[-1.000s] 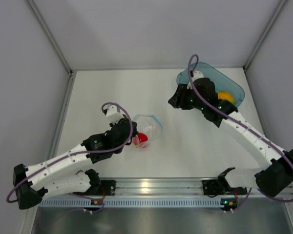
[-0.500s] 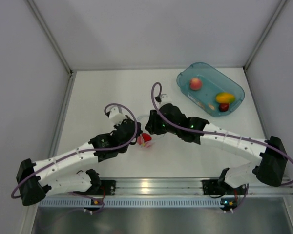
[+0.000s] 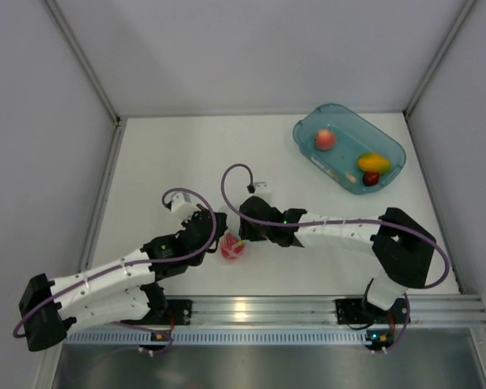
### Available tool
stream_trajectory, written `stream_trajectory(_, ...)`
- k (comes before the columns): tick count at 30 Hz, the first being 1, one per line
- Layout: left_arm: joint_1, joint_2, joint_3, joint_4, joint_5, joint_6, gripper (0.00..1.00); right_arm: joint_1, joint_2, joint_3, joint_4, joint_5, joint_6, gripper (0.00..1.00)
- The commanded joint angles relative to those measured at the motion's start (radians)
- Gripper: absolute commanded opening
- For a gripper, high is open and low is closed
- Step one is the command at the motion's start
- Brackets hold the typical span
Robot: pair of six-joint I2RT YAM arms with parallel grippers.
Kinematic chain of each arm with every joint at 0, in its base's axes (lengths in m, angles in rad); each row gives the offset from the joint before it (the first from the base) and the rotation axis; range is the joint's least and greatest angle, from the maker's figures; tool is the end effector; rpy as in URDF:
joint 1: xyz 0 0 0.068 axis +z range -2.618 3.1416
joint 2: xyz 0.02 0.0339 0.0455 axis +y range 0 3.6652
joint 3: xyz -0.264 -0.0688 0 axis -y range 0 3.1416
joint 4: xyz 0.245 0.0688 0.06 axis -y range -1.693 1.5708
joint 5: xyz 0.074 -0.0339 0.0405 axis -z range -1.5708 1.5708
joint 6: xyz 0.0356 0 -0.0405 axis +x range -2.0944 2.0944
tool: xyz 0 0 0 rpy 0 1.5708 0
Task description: Open the zip-top bag and remove the fake food
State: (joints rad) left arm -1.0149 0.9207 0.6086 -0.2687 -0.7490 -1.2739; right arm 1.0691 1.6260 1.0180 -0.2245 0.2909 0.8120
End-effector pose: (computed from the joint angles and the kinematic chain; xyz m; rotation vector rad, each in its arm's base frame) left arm 0.1237 -0.1532 0.2506 -0.6796 1.9301 -0.6584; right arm 0.1738 0.2956 0.2064 -0.1746 2.4235 0.5488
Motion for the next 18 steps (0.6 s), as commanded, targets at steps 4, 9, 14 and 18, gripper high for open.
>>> stream_trajectory(4,0.002,-0.08,-0.079,0.048,-0.036,-0.024,0.0,0.063,0.008,0.106,0.013,0.01,-0.002,0.48)
stream_trajectory(9,0.002,-0.121,-0.105,0.045,-0.046,-0.024,0.0,0.072,0.012,0.1,0.054,-0.07,-0.008,0.53)
stream_trajectory(14,0.002,-0.125,-0.098,0.045,-0.044,0.01,0.0,0.078,0.044,0.122,0.054,-0.168,-0.076,0.59)
stream_trajectory(18,0.004,-0.125,-0.093,0.043,-0.043,0.042,0.0,0.095,0.044,0.094,0.086,-0.243,-0.151,0.63)
